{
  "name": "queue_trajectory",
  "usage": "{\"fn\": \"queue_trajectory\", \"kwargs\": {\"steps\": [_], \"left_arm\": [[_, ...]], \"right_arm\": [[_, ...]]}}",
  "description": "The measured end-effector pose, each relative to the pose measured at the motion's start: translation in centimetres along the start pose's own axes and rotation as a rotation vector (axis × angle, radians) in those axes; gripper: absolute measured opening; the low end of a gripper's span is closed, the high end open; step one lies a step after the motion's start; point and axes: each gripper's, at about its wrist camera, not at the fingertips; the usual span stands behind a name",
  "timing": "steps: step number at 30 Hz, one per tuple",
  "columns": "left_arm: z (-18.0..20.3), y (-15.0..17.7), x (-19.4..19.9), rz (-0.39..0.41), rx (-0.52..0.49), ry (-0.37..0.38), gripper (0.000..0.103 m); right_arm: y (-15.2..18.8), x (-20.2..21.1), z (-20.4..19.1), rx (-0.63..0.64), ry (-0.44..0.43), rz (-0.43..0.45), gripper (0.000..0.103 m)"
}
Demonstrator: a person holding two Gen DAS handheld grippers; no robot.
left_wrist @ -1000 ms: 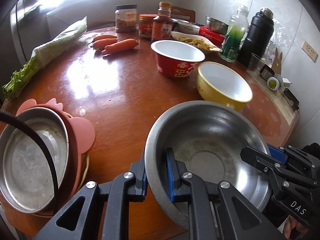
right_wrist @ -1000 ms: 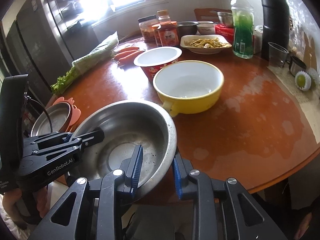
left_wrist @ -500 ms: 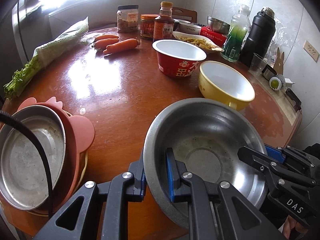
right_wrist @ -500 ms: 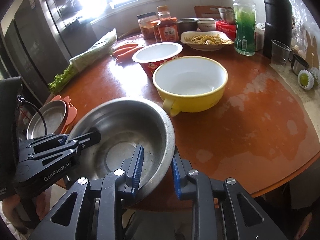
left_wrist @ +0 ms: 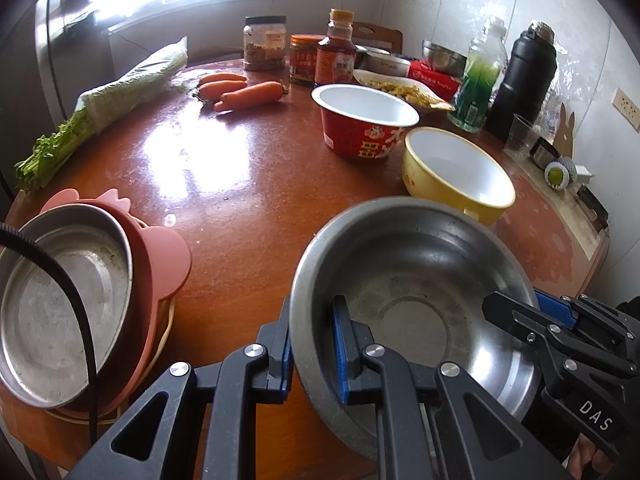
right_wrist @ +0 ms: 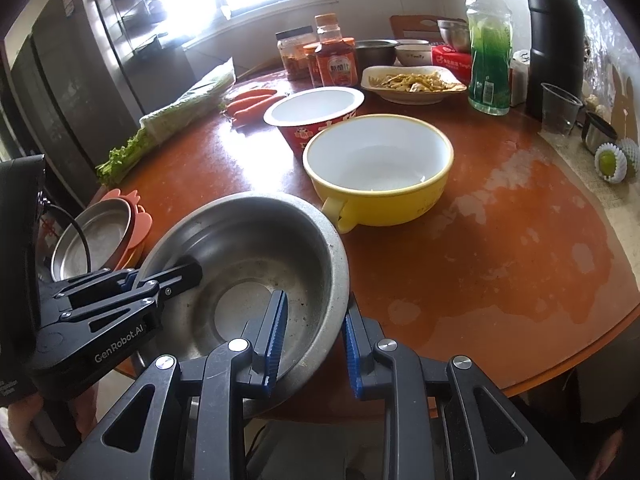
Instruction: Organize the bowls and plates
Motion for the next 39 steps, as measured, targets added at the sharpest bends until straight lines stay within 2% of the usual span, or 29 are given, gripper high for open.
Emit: {"fn": "queue_trajectory", "kwargs": {"steps": [2,4,9,12,15,20,24,26,28,33,35,39], "left_arm": [[-0.1,-0.1,0.6,0.037,0.019,-0.014,0.017],[-0.1,-0.3,1.0,0.054,0.016,-0.029,0.017],[0.3,-0.3,1.5,0.079,0.006,-0.067,0.019],[-0.1,-0.4,2.4,0.111,0.038,-0.08,0.02],[-0.4,-0.7,3.0,0.125,0.052,-0.098,0.028],[-1.1,-1.0,5.0,0.179,0.12,-0.045,0.049],[-1.2,-1.5,6.9,0.227,0.137,-0.023,0.056],[-1.3,-1.9,7.7,0.23,0.149,-0.019,0.067],[-1.7,-2.5,8.2,0.228,0.188,-0.011,0.072],[-2.5,-3.9,9.0,0.274,0.272,0.077,0.084],[-2.4,-4.6,8.9,0.292,0.277,0.114,0.094],[-1.8,-5.2,8.2,0.287,0.282,0.151,0.098]], "right_arm": [[0.0,0.2,-0.1,0.008,0.004,0.01,0.031],[-0.1,0.5,-0.2,0.016,0.007,0.015,0.038],[-0.3,0.8,-0.6,0.038,0.023,0.023,0.042],[-0.2,1.1,-0.4,0.032,0.028,0.024,0.044],[-0.2,1.6,-0.1,0.029,0.04,0.03,0.048],[-0.3,2.8,0.5,0.001,0.042,0.047,0.052],[-0.4,3.9,0.7,-0.002,0.053,0.065,0.052],[-0.6,4.4,0.7,0.0,0.053,0.076,0.052],[-1.0,5.0,0.8,-0.006,0.052,0.089,0.053],[-2.5,6.1,1.1,-0.027,0.041,0.117,0.055],[-3.0,6.4,1.0,-0.024,0.04,0.128,0.056],[-4.0,6.9,0.6,-0.009,0.026,0.161,0.056]]}}
Point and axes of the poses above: each gripper's, at about its wrist camera, not at the fingertips, and x roughly against the way its jaws point, z to its right, y to its underside, and after that the axes turned 14 degrees about z, right-handed
